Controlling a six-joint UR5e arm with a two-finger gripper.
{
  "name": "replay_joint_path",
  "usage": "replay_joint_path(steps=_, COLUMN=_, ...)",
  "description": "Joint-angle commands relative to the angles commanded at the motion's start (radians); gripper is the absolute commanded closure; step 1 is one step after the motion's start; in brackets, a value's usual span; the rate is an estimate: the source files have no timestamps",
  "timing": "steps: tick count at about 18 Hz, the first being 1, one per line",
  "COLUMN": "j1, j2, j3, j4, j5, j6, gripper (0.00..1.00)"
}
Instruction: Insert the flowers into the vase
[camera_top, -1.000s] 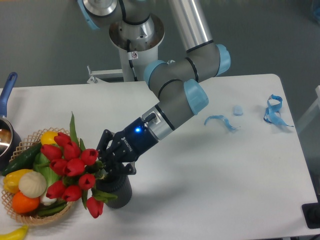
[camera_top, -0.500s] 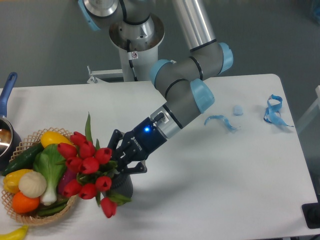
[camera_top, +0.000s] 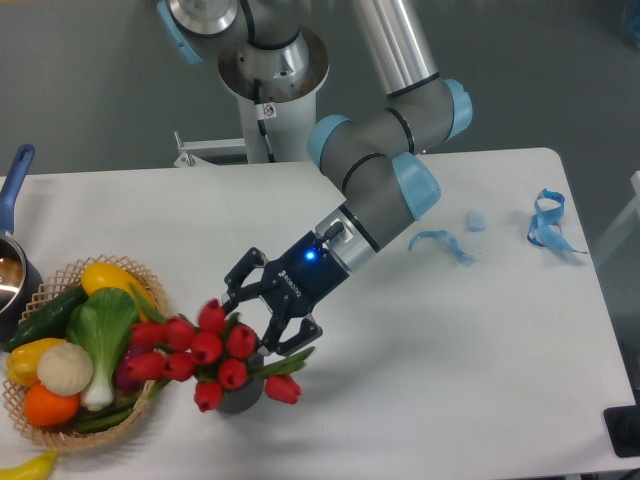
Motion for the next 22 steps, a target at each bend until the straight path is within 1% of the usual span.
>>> replay_joint_path(steps=4, j1=0.035, j2=0.048, j3=-0.046, j4=0.000, j5=-0.002, j6=0.002, gripper=0.00)
replay_joint_path(steps=6, j1=0.048, j2=0.077, j3=-0.051, j4=0.000, j5=-0.002, j6=0.000, gripper=0.00)
replay_joint_path(steps=11, j1=0.077, j2=0.083, j3=-0.046, j4=0.000, j5=-0.003, j6=0.002, gripper=0.00)
replay_joint_path(steps=14, j1=0.144, j2=0.092, j3=-0.051, j4=0.000, j5=-0.002, j6=0.000, gripper=0.00)
replay_joint_path(steps=16, j1=0.205, j2=0.095, j3=-0.049, j4=-0.002, j5=0.001, j6=0.000, gripper=0.00)
replay_joint_path(steps=18, j1=0.277, j2=0.092, j3=-0.064, j4=0.000, j5=0.002, j6=0.005, gripper=0.00)
replay_joint_path(steps=19, j1=0.293, j2=0.086, j3=-0.063, j4=0.000, j5=0.002, j6=0.008, gripper=0.00)
replay_joint_path(steps=22, j1=0.308, j2=0.069, j3=-0.055, j4=-0.002, j5=0.009, j6=0.037, gripper=0.00)
